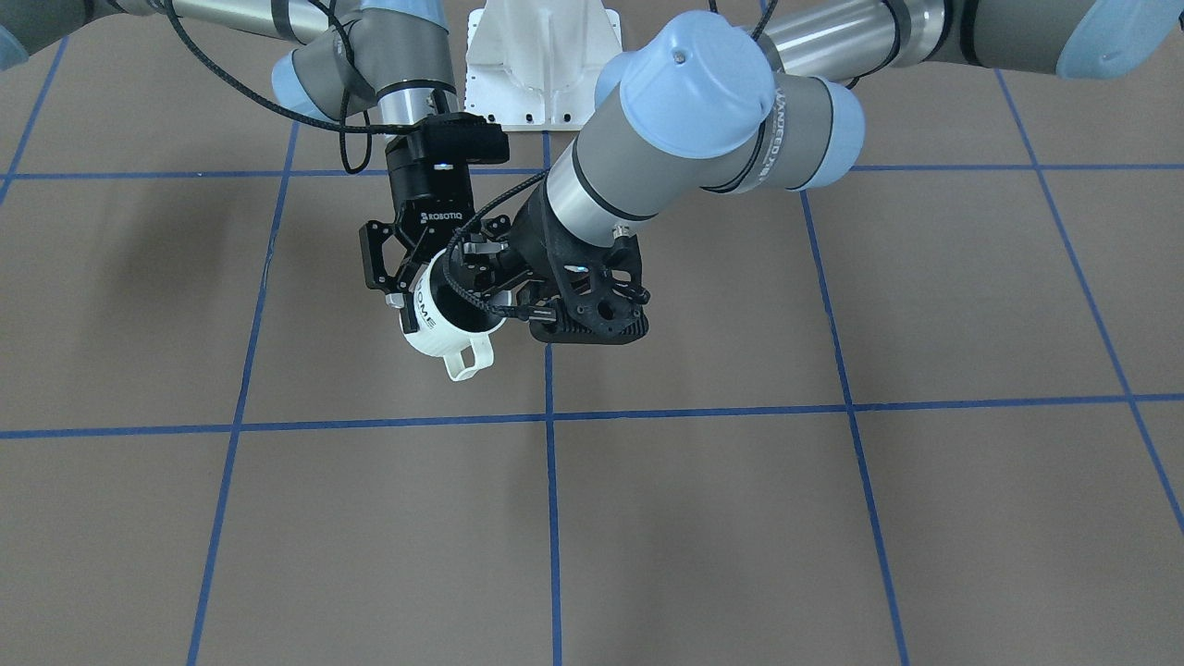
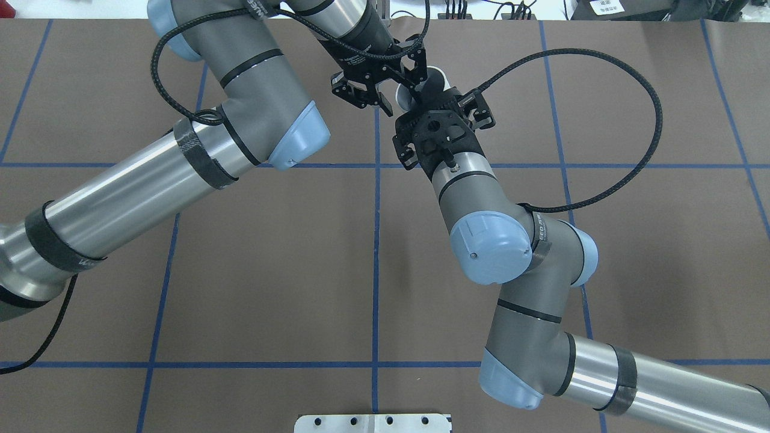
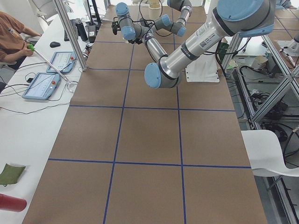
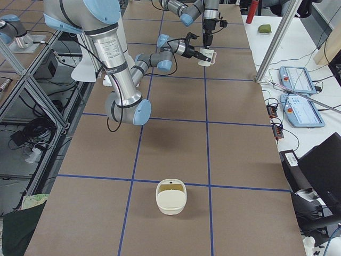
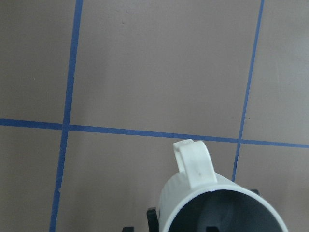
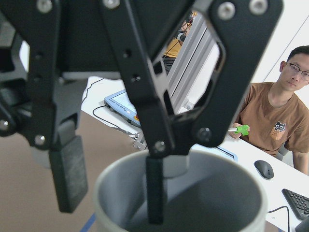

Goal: Left arm hands cup to right arm to dump lemon

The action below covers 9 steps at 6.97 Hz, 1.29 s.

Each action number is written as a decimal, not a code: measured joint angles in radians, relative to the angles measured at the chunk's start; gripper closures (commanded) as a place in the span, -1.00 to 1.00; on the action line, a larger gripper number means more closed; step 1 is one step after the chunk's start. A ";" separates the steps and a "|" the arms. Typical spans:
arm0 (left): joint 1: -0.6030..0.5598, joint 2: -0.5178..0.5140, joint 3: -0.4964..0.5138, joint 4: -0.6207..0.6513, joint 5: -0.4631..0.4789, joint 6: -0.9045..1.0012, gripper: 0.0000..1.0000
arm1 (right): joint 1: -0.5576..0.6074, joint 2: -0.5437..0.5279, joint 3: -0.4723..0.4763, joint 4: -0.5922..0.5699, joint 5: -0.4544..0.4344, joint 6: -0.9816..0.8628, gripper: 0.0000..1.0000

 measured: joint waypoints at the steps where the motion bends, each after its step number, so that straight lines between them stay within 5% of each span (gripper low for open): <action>1: 0.000 0.000 0.001 0.000 -0.001 0.001 0.25 | 0.000 0.000 0.000 0.000 0.000 0.000 0.49; 2: 0.000 0.000 0.002 0.000 -0.001 0.001 0.48 | 0.000 0.000 0.000 0.000 0.000 0.000 0.49; 3: 0.000 0.001 0.002 0.000 -0.001 0.002 0.99 | 0.000 -0.001 0.000 0.000 0.000 0.000 0.14; 4: -0.001 0.001 0.002 0.001 -0.002 0.001 1.00 | 0.000 -0.001 0.000 0.000 0.000 0.000 -0.99; 9: -0.005 0.000 0.001 0.012 -0.006 -0.019 1.00 | 0.002 0.000 0.000 0.000 0.000 0.000 -1.00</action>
